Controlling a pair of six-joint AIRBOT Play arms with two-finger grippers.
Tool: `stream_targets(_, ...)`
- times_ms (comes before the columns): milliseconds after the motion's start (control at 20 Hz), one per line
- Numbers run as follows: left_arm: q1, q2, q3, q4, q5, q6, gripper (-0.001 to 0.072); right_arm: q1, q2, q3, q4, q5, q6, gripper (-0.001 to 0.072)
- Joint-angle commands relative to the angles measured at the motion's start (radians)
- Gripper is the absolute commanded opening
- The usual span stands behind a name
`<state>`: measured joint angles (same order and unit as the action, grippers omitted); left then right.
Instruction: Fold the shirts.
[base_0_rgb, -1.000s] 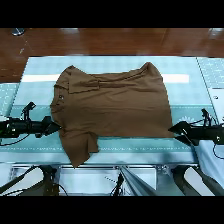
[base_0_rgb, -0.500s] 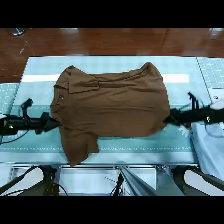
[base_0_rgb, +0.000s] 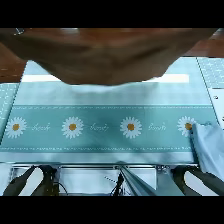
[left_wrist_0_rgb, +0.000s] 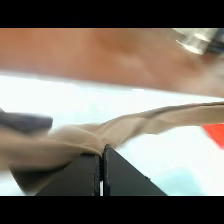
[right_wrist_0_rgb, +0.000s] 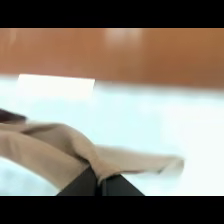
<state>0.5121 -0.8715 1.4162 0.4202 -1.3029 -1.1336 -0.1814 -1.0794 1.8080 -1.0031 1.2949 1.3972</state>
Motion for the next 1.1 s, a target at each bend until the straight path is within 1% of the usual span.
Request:
stream_targets(0,0.001,0.162,0.284,0.271,0.115,-0.098,0.0028,0.006,0.183,0.171,-0.117,-0.006,0.025,0.0022)
stream_targets(100,0.001,0.256,0.345,0.453,0.125,-0.134,0.0028,0.006,0.299,0.171,-0.223,-0.004,0.054,0.0022)
stream_targets(250,-0.045,0.384,0.355,0.707,0.117,-0.233,0.0028,0.006,0.422,0.171,-0.322,0.043,0.103,0.0022)
stream_targets(300,-0.085,0.410,0.355,0.767,0.104,-0.261,0.0028,0.006,0.449,0.171,-0.330,0.085,0.116,0.0022)
stream_targets(450,-0.208,0.434,0.352,0.887,0.047,-0.299,0.0028,0.006,0.479,0.171,-0.356,0.252,0.150,0.0022)
stream_targets(550,-0.259,0.434,0.313,0.955,0.034,-0.323,0.0028,0.006,0.479,0.154,-0.378,0.314,0.155,0.0022)
stream_targets(650,-0.269,0.433,0.234,0.958,0.034,-0.324,0.0028,0.006,0.479,0.093,-0.383,0.322,0.164,0.0022)
stream_targets(750,-0.269,0.420,0.121,0.936,0.035,-0.323,0.0028,0.006,0.479,-0.031,-0.358,0.296,0.171,0.0022)
stream_targets(800,-0.269,0.406,0.053,0.921,0.037,-0.322,0.0028,0.006,0.479,-0.106,-0.346,0.262,0.171,0.0022)
stream_targets(900,-0.270,0.359,-0.080,0.891,0.068,-0.319,0.0029,0.006,0.467,-0.278,-0.307,0.150,0.154,0.0022)
stream_targets(1050,-0.270,0.216,-0.221,0.845,0.188,-0.319,0.0028,0.006,0.352,-0.463,-0.263,-0.016,0.116,0.0022)
